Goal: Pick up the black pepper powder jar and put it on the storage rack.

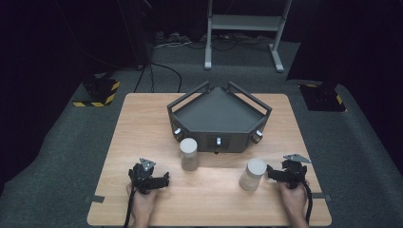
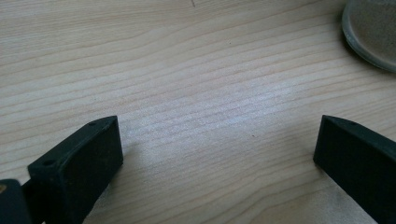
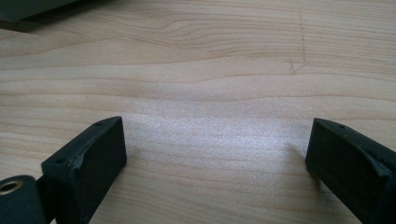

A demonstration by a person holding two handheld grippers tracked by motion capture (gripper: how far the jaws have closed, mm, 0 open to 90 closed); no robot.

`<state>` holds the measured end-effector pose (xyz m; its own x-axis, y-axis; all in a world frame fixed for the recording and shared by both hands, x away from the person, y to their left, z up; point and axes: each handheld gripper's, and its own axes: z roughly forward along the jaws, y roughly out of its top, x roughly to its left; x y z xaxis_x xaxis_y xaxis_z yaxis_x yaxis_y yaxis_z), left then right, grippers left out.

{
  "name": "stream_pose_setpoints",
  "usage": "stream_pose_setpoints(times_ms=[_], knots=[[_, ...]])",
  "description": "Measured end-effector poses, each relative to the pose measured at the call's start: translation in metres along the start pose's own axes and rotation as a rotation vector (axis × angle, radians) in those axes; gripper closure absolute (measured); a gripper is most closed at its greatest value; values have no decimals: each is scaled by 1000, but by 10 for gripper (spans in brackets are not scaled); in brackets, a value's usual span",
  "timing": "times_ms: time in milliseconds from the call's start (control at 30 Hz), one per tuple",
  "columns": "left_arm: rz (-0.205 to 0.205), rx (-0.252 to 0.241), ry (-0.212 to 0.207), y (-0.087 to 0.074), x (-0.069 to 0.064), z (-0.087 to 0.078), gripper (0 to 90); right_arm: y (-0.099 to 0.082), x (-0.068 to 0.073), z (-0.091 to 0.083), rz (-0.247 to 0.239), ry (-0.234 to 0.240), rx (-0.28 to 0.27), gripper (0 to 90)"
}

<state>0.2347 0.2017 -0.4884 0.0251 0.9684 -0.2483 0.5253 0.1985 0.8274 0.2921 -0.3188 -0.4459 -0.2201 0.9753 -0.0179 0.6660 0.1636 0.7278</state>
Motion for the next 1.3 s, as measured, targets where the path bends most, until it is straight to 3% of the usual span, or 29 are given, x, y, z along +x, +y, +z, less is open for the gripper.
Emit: stream_pose_setpoints(times_ms=[700,1100,1300], knots=[[1,4,-11,1,2,0,8,0,0,0,-2,0,-2,53],[0,16,-173,4,10,-7,4,0,0,0,-2,-1,-2,54],[12,27,-220,7,6,-8,4,0,0,0,-1,-1,-2,54]])
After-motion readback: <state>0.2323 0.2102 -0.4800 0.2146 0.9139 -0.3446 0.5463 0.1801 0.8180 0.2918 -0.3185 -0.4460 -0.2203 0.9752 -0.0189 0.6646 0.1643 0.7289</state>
